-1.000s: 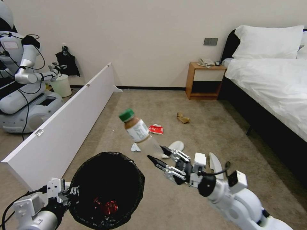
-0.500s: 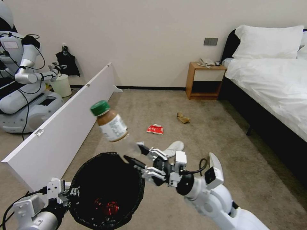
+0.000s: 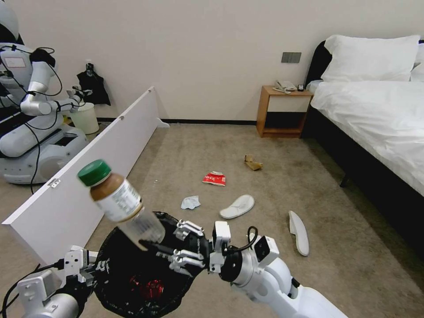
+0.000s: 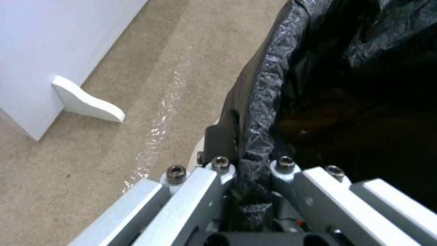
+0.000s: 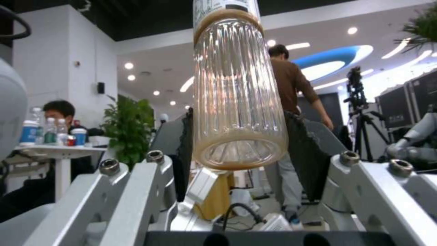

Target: Pick up the trash bin, then pick up the garbage from the floor and place it into the trash bin.

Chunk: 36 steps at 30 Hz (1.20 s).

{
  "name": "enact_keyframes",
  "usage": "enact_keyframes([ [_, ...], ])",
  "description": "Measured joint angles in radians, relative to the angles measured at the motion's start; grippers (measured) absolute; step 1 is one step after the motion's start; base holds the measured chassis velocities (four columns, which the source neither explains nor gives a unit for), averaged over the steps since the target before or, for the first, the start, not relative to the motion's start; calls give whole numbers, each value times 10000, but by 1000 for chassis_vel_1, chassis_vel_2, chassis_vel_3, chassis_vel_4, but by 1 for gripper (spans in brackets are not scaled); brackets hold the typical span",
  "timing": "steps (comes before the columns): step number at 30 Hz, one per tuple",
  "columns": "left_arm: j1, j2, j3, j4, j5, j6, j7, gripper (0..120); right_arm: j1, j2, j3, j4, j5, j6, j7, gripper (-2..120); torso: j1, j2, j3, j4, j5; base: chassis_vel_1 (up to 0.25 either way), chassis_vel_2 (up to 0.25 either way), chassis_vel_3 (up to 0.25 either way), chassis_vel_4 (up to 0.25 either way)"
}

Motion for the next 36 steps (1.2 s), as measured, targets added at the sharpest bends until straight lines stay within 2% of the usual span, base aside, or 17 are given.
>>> enact_keyframes([
  [5,-10,6,-5,0,-31,0,4,2,-33,-54,-67,-140,-1,0,-265,44,0,0,0,-2,-1,0,0,0,0],
  [13,104,29,35,-108,-155,0,-49,2,-25,-44,-232,-281,-198,4,-42,46,0,0,0,-1,1,0,0,0,0],
  [15,158,50,27,-152,-258,0,-90,2,-37,-91,-277,-305,-252,6,-25,57,0,0,0,-2,0,0,0,0,0],
  [17,173,59,19,-162,-277,0,-108,2,-54,-103,-286,-317,-278,7,-27,61,0,0,0,-2,0,0,0,0,0],
  [19,212,91,-1,-203,-344,0,-142,2,-82,-115,-290,-323,-308,9,-26,74,0,0,0,-2,1,0,0,0,0],
  [22,230,102,-4,-220,-387,0,-161,2,-86,-116,-290,-323,-310,9,-26,79,0,0,0,-2,0,0,0,0,0],
  [25,275,116,-6,-249,-459,0,-197,2,-102,-155,-249,-296,-310,9,-24,95,0,0,0,-2,1,0,0,0,0],
  [28,293,125,-6,-249,-464,0,-213,2,-108,-195,-212,-233,-297,9,-26,99,0,0,0,-2,0,0,0,0,0],
  [36,332,135,-6,-250,-485,0,-246,2,-58,-210,-105,-136,-216,11,-28,100,0,0,-1,-2,0,0,0,0,0],
])
